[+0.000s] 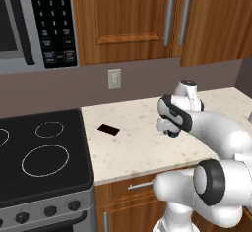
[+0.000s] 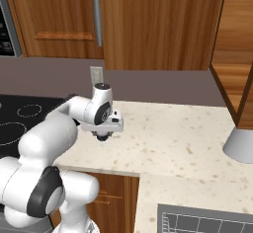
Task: Pick the yogurt and canned food from the counter and place them in the cabinets closest to them.
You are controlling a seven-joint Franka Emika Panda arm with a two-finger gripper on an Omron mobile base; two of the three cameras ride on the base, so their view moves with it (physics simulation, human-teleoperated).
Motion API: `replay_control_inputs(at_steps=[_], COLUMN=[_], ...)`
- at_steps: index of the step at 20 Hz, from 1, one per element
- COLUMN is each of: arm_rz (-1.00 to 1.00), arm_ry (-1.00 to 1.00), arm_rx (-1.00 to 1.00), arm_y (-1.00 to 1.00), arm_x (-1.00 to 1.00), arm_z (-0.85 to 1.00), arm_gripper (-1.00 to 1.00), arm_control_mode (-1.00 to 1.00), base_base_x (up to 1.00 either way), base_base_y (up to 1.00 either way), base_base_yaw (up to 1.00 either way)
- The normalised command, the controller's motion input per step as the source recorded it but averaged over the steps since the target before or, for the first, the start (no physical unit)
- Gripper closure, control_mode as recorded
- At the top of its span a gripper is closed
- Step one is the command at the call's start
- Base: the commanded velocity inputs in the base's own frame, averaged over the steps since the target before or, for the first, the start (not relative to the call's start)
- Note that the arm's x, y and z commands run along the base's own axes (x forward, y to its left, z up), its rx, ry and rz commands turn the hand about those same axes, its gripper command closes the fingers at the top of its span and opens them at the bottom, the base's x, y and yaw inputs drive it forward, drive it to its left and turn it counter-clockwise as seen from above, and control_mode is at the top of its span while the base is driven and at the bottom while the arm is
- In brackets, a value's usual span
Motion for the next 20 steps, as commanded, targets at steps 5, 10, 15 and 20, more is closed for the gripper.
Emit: replay_control_inputs(at_steps=[5, 10, 15, 20], arm_rz=[-0.05, -0.06, -0.07, 0.00], arm_ry=[0.00, 0.00, -0.01, -0.05], arm_rx=[0.00, 0.00, 0.00, 0.00], arm_y=[0.00, 0.00, 0.00, 0.00], arm_x=[-0.13, -0.20, -0.18, -0.15], arm_z=[0.56, 0.60, 0.48, 0.17], arm_gripper=[1.00, 1.00, 1.00, 1.00], arm_control_mode=[-1.00, -1.00, -1.00, -1.00], base_base_x=[0.00, 0.00, 0.00, 0.00], base_base_y=[0.00, 0.00, 0.00, 0.00], base_base_yaw=[0.00, 0.00, 0.00, 0.00])
